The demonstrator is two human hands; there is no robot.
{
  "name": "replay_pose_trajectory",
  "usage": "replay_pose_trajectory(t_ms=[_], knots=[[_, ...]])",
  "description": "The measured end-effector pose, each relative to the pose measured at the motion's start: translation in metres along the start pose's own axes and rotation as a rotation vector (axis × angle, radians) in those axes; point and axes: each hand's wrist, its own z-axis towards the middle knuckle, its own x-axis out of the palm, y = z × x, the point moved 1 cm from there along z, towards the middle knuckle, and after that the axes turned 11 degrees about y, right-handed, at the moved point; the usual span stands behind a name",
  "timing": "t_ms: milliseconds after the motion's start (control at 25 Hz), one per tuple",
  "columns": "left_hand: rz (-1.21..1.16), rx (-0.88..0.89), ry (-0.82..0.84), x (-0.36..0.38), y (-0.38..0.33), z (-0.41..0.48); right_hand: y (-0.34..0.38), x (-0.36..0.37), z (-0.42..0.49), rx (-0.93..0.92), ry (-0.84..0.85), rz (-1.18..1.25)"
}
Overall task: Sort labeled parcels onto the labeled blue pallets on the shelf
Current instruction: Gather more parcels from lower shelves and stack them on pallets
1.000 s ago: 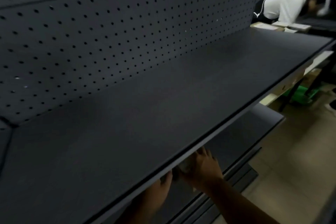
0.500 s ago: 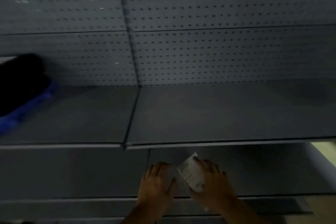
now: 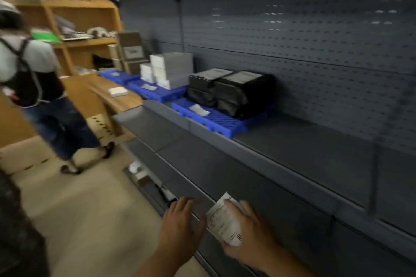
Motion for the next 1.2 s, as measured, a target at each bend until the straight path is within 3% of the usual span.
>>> replay_pose_trajectory(t_ms=[200, 480, 760, 1200], knots=[[0.022, -0.104, -0.183, -0.079, 0.113, 0.034, 0.108, -0.004, 0.109, -0.166, -0.014, 0.006], [0.008, -0.171, -0.320, -0.155, 0.229, 0.082, 0.216, -0.028, 0.246, -0.246, -0.069, 0.092], [0.036, -0.151, -0.160, -0.181, 0.319, 0.174, 0.286, -0.060, 0.416, -0.252, -0.163, 0.148], [-0.021, -0.078, -0.115, -0.256, 0.516, 0.334, 0.446, -0.054, 0.644, -0.215, -0.188, 0.282]])
